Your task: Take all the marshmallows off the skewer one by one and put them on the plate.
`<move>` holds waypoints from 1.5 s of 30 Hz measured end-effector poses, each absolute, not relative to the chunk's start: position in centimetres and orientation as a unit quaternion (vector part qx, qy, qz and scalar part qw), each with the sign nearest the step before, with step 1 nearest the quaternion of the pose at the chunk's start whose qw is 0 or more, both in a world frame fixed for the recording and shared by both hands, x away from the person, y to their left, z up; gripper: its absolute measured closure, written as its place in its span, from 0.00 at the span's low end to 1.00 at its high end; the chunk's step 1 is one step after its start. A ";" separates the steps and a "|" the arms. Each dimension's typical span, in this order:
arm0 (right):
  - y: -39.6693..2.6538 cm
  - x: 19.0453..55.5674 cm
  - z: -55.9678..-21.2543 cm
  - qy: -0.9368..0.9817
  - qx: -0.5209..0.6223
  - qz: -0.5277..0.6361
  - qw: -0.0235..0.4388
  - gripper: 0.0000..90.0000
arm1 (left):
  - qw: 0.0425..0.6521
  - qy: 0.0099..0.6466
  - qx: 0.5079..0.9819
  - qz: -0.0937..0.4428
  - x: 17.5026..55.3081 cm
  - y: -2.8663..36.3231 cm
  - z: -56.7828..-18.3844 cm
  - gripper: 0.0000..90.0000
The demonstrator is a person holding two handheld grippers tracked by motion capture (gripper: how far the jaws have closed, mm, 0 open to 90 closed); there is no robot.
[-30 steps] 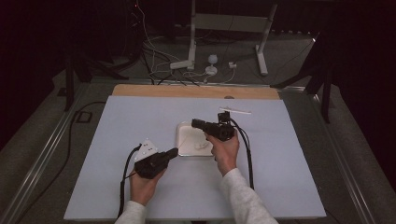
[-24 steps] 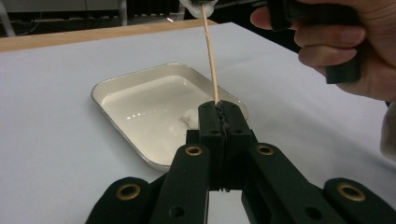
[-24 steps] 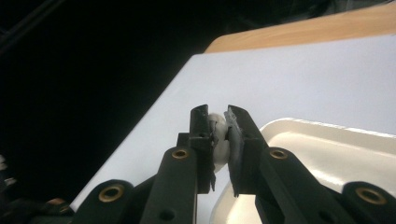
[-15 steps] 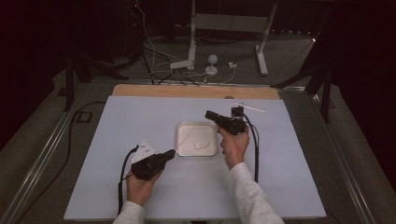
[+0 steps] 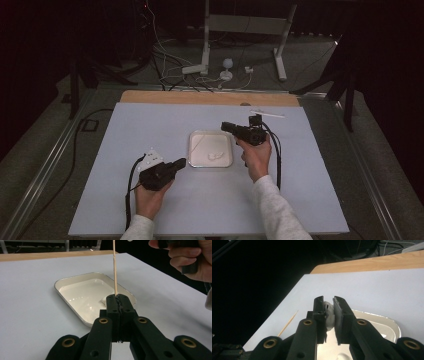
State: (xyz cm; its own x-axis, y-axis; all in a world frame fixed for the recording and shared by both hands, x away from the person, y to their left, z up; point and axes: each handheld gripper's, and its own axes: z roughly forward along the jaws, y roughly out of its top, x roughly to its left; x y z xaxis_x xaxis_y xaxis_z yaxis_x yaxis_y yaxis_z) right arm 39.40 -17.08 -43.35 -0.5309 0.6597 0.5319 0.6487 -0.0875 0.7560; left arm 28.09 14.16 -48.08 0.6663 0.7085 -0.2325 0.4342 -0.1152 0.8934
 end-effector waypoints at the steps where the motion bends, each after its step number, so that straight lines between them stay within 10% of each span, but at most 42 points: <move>1: -17.0 39.4 -43.4 0.676 0.484 0.555 0.004 0.89 | 0.539 0.388 0.737 0.126 28.1 14.1 -48.1 1.00; 22: -15.3 39.2 -44.7 0.693 0.467 0.548 -0.040 0.79 | 0.520 0.382 0.754 0.121 28.4 12.8 -48.6 1.00; 45: -15.3 38.4 -44.2 0.717 0.432 0.547 0.003 0.36 | 0.511 0.415 0.741 0.130 28.8 13.1 -48.8 1.00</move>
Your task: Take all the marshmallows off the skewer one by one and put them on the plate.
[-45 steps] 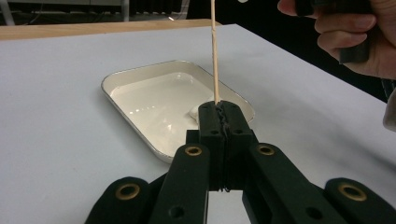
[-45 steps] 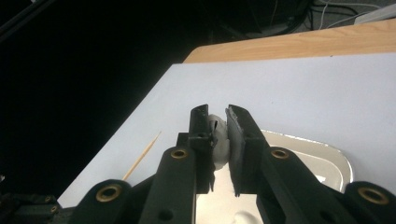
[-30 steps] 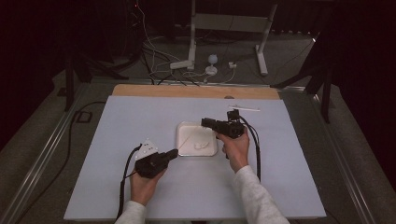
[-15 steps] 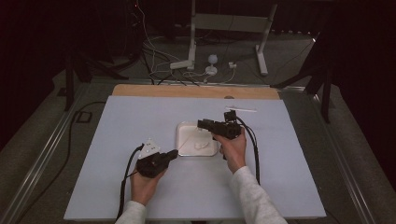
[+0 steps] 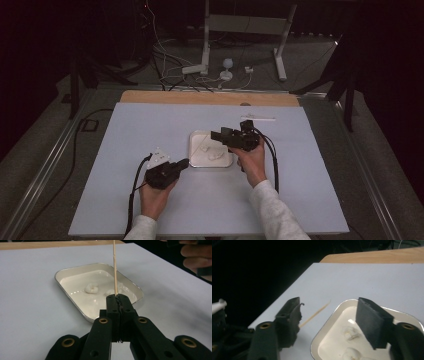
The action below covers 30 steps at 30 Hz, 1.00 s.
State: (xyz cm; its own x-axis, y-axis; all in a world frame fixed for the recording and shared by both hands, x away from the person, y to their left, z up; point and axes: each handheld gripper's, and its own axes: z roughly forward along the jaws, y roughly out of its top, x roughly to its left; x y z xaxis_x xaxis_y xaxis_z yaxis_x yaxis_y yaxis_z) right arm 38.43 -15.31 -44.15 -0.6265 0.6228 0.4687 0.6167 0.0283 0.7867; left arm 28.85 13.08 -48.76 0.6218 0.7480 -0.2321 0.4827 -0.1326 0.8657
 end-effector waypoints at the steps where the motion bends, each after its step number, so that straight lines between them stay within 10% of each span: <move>1: -15.3 38.3 -44.1 0.720 0.427 0.547 0.006 0.34 | 0.513 0.418 0.738 0.129 28.9 13.2 -48.7 1.00; 13: -15.8 36.5 -43.5 0.749 0.397 0.528 0.047 0.03 | 0.529 0.440 0.714 0.128 29.2 13.3 -48.2 1.00; 30: -19.3 34.2 -44.1 0.760 0.383 0.519 0.080 0.00 | 0.539 0.462 0.689 0.146 30.5 12.6 -46.7 1.00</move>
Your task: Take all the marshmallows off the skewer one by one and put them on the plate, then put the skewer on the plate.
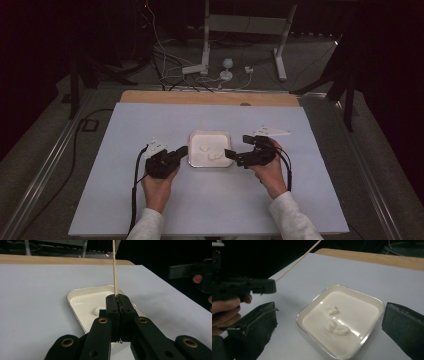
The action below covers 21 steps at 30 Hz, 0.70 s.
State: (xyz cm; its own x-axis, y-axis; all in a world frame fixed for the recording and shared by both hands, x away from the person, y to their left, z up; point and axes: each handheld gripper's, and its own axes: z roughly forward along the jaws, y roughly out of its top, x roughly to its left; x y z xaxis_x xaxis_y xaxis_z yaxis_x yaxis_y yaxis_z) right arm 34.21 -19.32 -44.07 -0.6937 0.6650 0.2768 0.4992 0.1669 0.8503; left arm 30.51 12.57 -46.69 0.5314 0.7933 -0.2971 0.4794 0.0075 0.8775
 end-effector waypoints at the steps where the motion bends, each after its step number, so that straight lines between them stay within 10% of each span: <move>1: -19.6 34.0 -44.0 0.761 0.382 0.518 0.081 0.00 | 0.539 0.462 0.688 0.146 30.6 12.6 -46.7 1.00; 21: -24.7 31.5 -44.2 0.751 0.382 0.527 0.115 0.00 | 0.534 0.476 0.681 0.156 32.4 10.6 -46.9 0.99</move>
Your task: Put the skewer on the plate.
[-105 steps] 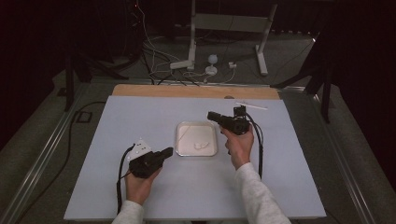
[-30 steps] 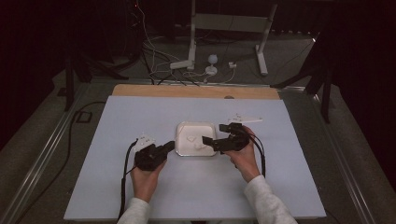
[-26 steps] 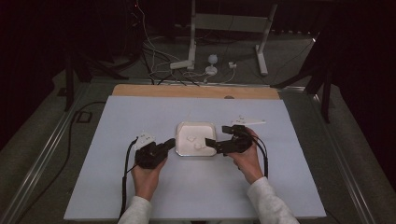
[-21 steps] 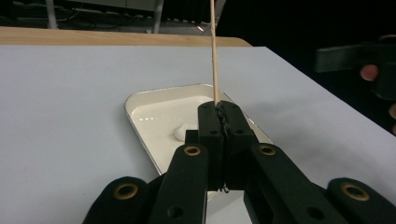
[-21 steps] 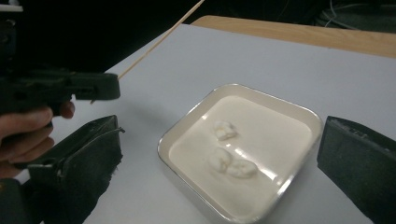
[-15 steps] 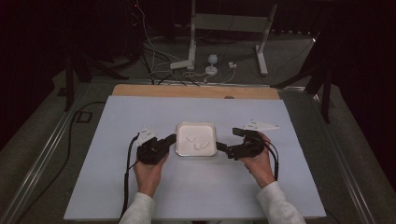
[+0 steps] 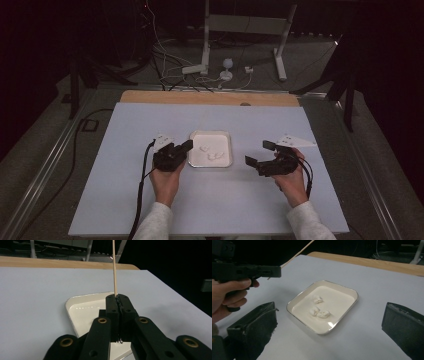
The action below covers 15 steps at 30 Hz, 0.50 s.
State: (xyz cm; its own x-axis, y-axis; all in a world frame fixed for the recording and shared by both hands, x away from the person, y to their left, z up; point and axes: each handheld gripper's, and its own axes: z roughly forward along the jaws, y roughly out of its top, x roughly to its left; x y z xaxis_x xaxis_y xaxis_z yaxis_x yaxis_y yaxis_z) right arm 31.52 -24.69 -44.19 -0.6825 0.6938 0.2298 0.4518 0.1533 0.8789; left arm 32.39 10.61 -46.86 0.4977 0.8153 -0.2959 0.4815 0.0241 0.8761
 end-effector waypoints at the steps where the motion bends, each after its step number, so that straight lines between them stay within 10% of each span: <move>1: -24.9 31.4 -44.2 0.749 0.383 0.528 0.115 0.00 | 0.533 0.476 0.682 0.157 32.5 10.5 -46.9 0.99; 15: -27.8 29.9 -45.7 0.746 0.383 0.532 0.116 0.00 | 0.525 0.481 0.685 0.154 33.4 9.1 -47.7 0.99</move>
State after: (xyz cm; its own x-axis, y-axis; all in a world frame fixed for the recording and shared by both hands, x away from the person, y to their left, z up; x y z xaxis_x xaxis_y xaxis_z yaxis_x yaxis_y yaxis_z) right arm 29.86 -27.75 -45.68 -0.6795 0.6953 0.2341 0.4481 0.1406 0.8828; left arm 33.37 9.10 -47.66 0.4897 0.8206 -0.2946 0.4970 0.0148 0.8676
